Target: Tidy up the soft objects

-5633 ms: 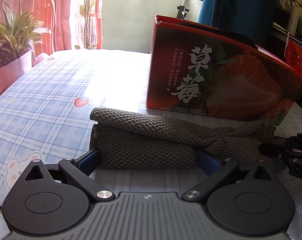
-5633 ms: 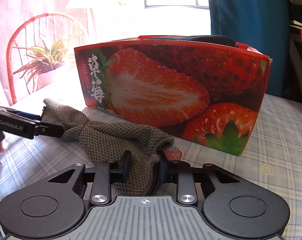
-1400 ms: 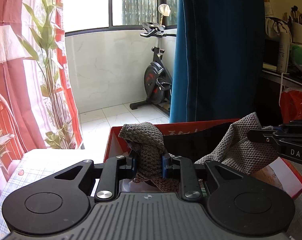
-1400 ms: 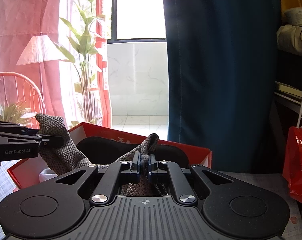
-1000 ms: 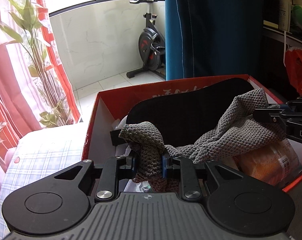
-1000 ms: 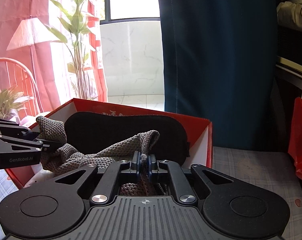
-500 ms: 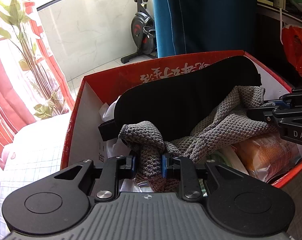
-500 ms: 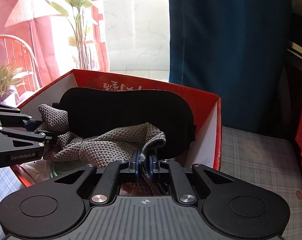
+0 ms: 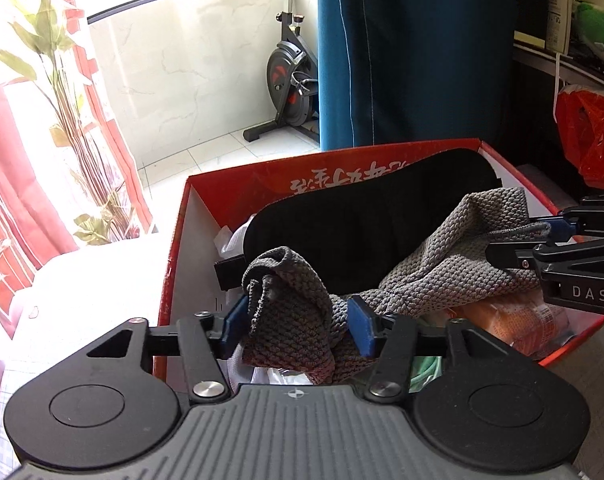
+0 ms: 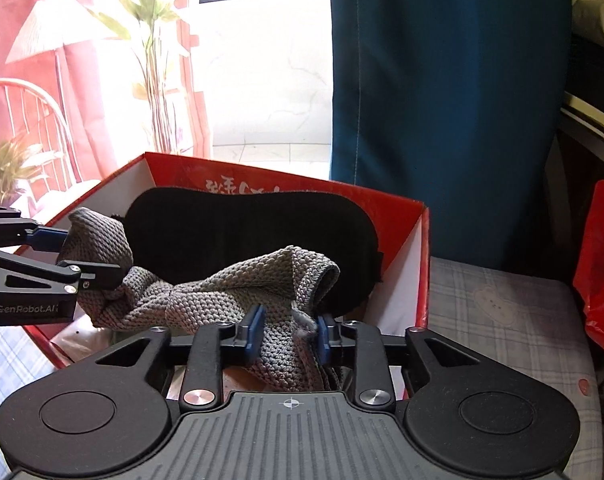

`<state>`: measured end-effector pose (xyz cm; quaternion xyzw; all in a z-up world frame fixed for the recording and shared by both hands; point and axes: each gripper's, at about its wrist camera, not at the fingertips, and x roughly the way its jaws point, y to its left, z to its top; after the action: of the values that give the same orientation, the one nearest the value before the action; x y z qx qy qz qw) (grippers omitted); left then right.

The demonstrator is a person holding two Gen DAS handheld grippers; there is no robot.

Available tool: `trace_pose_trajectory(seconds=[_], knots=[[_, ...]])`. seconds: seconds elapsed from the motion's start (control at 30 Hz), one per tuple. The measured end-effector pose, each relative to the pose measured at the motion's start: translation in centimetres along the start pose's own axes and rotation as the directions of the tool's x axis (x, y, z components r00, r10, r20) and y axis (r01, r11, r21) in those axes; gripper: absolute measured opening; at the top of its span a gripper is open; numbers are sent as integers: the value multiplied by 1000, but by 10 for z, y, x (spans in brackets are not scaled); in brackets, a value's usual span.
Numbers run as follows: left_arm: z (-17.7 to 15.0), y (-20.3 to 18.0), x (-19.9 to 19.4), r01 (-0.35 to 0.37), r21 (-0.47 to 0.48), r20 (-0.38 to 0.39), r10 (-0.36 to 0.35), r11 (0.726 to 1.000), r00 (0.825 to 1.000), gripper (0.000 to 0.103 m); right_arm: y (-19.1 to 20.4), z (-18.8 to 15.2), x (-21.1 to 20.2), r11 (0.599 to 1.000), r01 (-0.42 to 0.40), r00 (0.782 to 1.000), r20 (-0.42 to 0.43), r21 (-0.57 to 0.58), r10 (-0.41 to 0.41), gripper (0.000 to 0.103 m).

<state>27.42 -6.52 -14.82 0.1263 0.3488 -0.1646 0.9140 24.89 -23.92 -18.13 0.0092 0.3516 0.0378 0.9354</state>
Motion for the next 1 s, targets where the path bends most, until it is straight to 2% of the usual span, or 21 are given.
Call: trace_pose_trajectory(seconds=[0.07, 0.13, 0.2, 0.37, 0.43, 0.53, 0.7, 0.87, 0.93, 1.0], knots=[[0, 2, -10, 5, -7, 25, -4, 1000, 1000, 75, 0, 1, -8, 1000, -1, 1000, 13, 3, 0, 36], [0, 2, -19, -3, -4, 45, 3, 1000, 999, 83, 0, 2, -16, 1000, 3, 1000, 24, 3, -3, 49], [1, -3, -26, -14, 0, 65, 14, 1000, 998, 97, 0, 2, -24, 1000, 8, 999, 39, 2, -8, 55], [-1, -4, -48, -31, -30, 87, 33, 999, 996, 103, -1, 3, -45, 1000, 9, 998, 66, 23, -11, 76], [-4, -1, -56, -39, -53, 95, 44, 998, 994, 103, -1, 3, -53, 1000, 15, 997, 78, 28, -17, 91], [-7, 2, -69, -48, -71, 126, 57, 996, 990, 103, 2, 3, -68, 1000, 17, 995, 98, 23, -19, 101], [-9, 3, -98, -111, -102, 170, 127, 989, 977, 103, 7, 4, -91, 1000, 16, 991, 133, 20, -18, 102], [-12, -2, -130, -213, -74, 225, 225, 974, 948, 103, 13, 1, -124, 999, -11, 981, 193, 49, 2, 103], [-13, 0, -143, -215, -90, 231, 231, 972, 945, 103, 17, 0, -137, 999, -9, 979, 202, 53, -2, 103], [-14, 3, -160, -182, -109, 232, 203, 977, 951, 103, 21, -1, -151, 999, -20, 979, 204, 48, 10, 103]])
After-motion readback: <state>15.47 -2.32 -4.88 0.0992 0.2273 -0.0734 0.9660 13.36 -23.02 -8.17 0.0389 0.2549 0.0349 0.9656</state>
